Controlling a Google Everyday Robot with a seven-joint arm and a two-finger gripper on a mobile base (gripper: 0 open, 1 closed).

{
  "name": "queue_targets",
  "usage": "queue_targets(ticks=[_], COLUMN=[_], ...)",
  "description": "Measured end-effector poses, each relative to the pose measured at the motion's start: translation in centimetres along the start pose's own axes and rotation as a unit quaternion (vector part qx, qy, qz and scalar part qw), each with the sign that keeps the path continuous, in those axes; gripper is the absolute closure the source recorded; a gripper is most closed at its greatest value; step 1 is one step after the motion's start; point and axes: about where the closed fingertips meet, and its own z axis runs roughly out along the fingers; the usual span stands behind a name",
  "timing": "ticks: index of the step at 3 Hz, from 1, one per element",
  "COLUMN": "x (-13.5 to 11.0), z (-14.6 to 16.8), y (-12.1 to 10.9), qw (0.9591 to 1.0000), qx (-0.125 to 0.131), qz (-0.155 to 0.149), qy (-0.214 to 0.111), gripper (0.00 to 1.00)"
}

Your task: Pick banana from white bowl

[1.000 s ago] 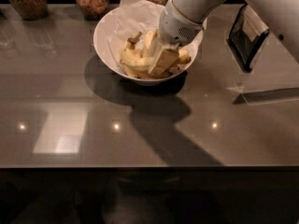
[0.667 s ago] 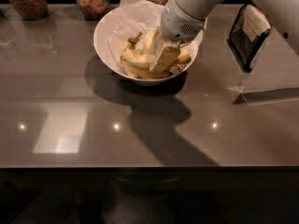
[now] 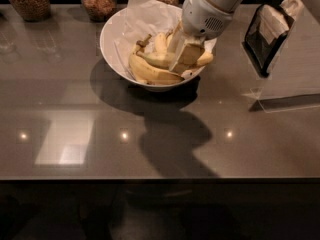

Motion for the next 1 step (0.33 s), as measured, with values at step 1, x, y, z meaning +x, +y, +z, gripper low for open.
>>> queue_targets(ticks=[1], x=[0.75], z=[-2.65], y=[1.65], qw=[0.9997], qx=[0.011], qz=[0.003], qy=[0.022], gripper=[1.00])
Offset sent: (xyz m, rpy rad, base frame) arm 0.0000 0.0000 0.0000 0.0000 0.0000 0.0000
